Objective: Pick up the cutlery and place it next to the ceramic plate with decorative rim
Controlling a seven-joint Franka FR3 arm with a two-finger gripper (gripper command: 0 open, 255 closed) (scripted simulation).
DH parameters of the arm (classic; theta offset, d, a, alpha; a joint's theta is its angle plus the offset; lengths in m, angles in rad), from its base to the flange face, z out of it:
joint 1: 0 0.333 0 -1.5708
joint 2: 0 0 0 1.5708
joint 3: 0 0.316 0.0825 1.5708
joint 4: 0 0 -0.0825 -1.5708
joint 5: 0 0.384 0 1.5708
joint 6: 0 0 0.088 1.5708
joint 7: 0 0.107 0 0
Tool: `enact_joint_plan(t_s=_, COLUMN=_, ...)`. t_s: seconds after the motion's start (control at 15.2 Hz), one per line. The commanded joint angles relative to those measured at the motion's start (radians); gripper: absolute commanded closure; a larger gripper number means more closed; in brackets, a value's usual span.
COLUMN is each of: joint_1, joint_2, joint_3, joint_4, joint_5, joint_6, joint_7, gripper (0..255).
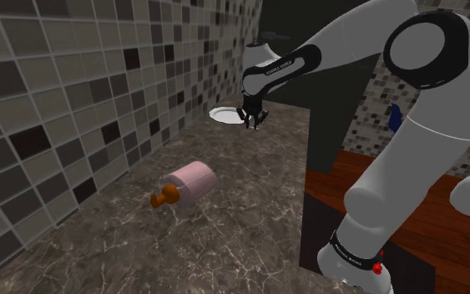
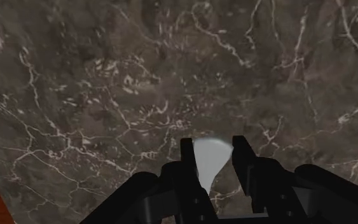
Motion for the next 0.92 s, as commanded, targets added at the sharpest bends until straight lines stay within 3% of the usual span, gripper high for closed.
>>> enact_joint_plan(t_s=0.0, joint_1=-0.023, joint_2=0.018, joint_3=-0.026, joint_4=0.023, joint_5=0.001, joint_6=0.006, joint_7=-0.052, gripper=255)
enact_joint_plan(t_s=0.86, joint_1=-0.171, joint_2=0.215, joint_3=-0.157, joint_4=0.259, joint_5=0.049, joint_6=0.023, joint_7=-0.358, gripper=255)
